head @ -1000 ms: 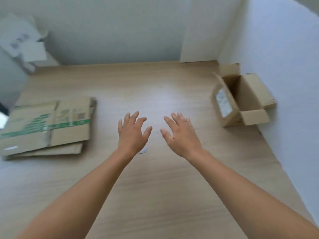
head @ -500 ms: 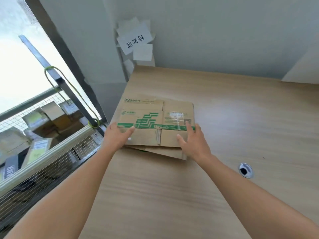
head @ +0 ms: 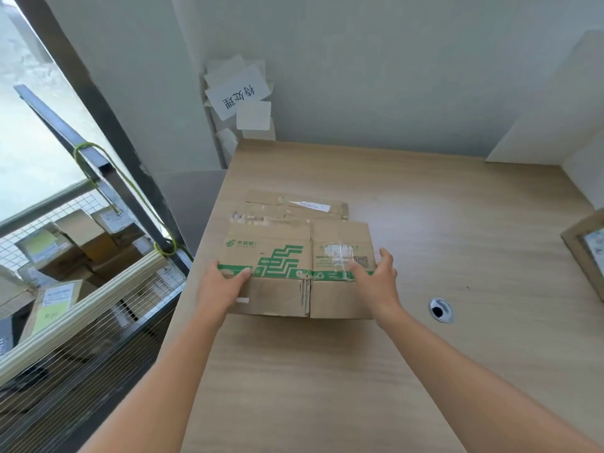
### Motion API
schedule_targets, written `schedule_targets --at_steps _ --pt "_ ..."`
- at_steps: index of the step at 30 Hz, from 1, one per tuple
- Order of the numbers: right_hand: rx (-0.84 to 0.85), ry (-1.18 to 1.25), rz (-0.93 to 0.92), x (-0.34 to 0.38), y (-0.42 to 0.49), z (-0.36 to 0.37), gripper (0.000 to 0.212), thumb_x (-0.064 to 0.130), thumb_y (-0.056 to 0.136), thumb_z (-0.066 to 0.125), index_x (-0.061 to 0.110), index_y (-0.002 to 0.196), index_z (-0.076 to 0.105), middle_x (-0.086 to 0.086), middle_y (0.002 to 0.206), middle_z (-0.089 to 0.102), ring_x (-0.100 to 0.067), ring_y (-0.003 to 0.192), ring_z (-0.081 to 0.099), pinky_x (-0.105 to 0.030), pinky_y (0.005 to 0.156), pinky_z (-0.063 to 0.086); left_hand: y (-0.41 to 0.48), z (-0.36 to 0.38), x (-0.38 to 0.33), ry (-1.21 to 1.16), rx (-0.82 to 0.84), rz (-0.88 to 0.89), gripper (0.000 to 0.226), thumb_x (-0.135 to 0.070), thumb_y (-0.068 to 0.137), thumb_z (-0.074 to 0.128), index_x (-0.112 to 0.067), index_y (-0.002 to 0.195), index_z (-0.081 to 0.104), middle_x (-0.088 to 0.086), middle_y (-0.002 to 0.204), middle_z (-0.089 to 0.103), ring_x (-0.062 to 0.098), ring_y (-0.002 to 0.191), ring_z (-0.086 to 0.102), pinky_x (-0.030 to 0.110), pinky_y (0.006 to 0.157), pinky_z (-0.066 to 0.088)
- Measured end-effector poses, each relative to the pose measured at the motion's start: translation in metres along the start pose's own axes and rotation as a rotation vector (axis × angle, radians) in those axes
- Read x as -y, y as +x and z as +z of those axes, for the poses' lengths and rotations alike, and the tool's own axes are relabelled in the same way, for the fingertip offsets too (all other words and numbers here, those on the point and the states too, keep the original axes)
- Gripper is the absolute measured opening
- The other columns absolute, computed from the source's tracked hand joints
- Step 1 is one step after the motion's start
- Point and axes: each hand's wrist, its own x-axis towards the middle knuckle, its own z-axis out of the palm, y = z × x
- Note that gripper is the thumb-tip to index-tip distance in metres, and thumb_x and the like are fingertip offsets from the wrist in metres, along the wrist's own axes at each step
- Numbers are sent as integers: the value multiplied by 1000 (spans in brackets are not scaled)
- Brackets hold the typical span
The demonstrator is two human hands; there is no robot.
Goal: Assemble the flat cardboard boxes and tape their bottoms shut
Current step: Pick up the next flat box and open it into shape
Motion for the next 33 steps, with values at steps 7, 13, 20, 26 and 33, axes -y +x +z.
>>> schedule_targets --at_steps 7,13,20,26,33 --pt "45 173 -6 -54 -110 -81 59 33 97 66 29 145 32 6 135 56 -7 119 57 -36 103 48 -128 3 18 -97 152 -29 59 -31 86 78 -17 133 46 3 121 62 20 109 61 35 91 52" --pt "145 268 -21 -113 -226 -146 66 60 86 62 36 139 31 13 129 57 2 114 60 -20 90 46 -267 32 29 -156 259 63 81 -48 86 74 -44 150 25 -18 121 55 6 106 59 19 55 55" --pt "202 370 -40 -152 -288 -208 64 42 83 58 26 141 36 2 131 56 -6 116 62 -17 84 52 -352 62 49 -306 425 -51 143 -65 45 92 -33 159 11 -4 161 26 19 138 42 43 106 45" --pt "245 126 -34 -159 -308 -255 89 53 78 55 34 160 25 3 142 32 11 127 34 -34 119 25 -386 58 61 -244 509 43 116 -54 43 98 -35 144 44 -5 137 58 10 118 61 29 93 55" --pt "329 106 -112 -139 -328 -261 119 84 68 62 31 162 12 1 162 29 -18 150 30 -51 121 30 -423 73 44 -404 557 76 112 -41 48 100 -37 138 32 3 134 58 16 115 65 33 87 58"
